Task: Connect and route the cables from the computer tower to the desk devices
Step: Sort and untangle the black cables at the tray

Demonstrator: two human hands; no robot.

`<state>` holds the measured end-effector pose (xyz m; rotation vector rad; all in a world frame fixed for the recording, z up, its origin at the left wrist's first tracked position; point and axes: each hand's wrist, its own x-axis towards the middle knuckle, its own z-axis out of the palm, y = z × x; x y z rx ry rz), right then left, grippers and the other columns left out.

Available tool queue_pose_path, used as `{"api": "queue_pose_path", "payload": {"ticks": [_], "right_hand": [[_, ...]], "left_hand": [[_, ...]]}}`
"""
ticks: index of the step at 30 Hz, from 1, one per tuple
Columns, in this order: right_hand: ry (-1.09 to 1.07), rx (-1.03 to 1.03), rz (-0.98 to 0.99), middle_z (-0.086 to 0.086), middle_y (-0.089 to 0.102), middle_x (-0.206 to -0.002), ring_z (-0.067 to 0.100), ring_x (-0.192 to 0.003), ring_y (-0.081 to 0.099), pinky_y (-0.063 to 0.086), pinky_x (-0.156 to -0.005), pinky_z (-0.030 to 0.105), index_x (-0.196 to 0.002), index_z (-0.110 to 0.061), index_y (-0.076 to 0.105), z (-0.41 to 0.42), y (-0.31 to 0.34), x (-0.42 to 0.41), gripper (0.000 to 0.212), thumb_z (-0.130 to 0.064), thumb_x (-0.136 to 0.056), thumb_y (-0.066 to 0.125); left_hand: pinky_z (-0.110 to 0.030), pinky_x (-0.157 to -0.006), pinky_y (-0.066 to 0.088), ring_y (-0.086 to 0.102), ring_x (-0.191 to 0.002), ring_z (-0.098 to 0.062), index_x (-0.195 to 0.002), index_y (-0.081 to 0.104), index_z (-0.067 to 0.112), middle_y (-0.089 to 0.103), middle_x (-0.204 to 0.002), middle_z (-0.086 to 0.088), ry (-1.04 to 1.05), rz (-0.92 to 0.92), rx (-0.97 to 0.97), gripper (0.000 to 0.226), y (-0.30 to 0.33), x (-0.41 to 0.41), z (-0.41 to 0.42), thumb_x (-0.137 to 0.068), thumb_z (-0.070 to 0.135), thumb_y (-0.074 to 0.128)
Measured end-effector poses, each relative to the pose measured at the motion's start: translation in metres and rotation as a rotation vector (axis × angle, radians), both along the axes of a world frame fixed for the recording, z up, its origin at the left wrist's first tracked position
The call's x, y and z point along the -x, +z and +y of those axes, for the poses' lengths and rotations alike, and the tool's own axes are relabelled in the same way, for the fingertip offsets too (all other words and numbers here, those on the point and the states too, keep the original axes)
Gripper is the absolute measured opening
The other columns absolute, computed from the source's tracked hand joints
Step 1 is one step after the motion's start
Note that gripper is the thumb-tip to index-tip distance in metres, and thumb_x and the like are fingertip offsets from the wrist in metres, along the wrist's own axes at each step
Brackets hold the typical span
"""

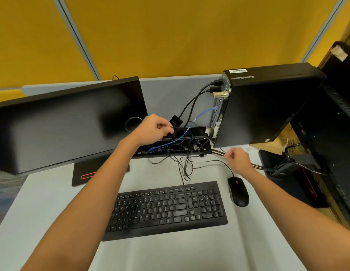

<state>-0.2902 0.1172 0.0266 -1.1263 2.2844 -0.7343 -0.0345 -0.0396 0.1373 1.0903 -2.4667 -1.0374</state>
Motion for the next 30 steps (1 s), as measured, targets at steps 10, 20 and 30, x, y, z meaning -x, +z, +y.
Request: {"api": "queue_pose_path", "payload": {"ticks": [10, 20, 30], "right_hand": [[0.249, 0.394, 0.190, 0.000, 0.049, -0.123, 0.016, -0.114, 0.048, 0.039, -0.095, 0.029, -0.124, -0.019, 0.050, -0.036, 0.053, -0.037, 0.049, -0.008, -0.078, 0.066], [0.131, 0.364, 0.323, 0.006, 0.056, -0.067, 0.029, -0.063, 0.051, 0.035, -0.058, 0.034, -0.087, -0.018, 0.056, -0.045, 0.071, -0.018, 0.016, -0.016, -0.097, 0.043], [0.326, -0.168, 0.226, 0.010, 0.058, -0.122, 0.033, -0.116, 0.054, 0.042, -0.096, 0.044, -0.124, -0.018, 0.039, -0.032, 0.059, -0.002, 0.042, -0.023, -0.089, 0.062]], "left_hand": [[-0.037, -0.083, 0.052, 0.064, -0.084, -0.017, -0.102, 0.075, 0.012, 0.071, -0.093, -0.002, -0.133, -0.079, 0.183, 0.018, 0.012, 0.032, 0.011, -0.092, 0.018, 0.062], [-0.029, -0.056, 0.031, 0.059, -0.060, -0.028, -0.070, 0.063, 0.013, 0.062, -0.065, -0.003, 0.005, -0.468, 0.873, 0.013, -0.002, 0.007, 0.004, -0.072, 0.008, 0.075], [-0.027, -0.075, 0.043, 0.049, -0.070, -0.006, -0.115, 0.046, 0.012, 0.050, -0.075, 0.002, 0.090, 0.016, 0.201, 0.026, -0.009, 0.011, 0.013, -0.093, -0.002, 0.045]]}}
